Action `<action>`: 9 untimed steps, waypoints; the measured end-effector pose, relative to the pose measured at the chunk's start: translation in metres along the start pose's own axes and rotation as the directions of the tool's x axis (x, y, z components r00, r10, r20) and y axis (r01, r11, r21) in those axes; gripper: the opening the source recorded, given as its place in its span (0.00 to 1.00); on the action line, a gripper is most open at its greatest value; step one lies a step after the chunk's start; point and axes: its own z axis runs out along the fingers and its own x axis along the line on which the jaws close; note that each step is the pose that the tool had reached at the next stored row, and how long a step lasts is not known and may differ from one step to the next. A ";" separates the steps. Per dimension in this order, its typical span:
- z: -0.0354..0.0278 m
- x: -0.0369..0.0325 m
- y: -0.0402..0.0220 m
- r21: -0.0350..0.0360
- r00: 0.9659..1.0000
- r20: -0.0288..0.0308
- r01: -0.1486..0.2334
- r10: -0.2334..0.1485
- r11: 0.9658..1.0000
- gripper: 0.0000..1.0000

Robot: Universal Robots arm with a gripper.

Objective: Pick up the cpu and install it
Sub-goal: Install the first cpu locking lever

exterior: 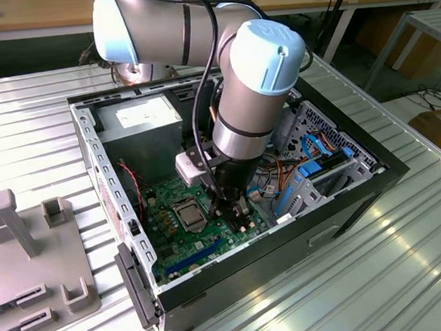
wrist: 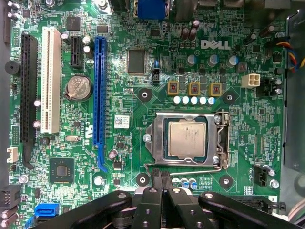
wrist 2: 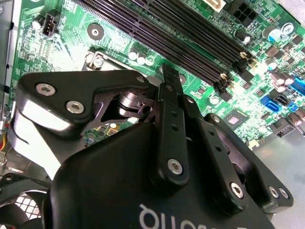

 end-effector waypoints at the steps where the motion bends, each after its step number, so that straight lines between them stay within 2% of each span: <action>1: 0.0004 0.0000 -0.0001 0.000 1.000 0.000 0.000 0.000 1.000 0.11; 9: 0.0029 0.0000 -0.0012 0.000 1.000 0.000 0.002 -0.002 1.000 0.11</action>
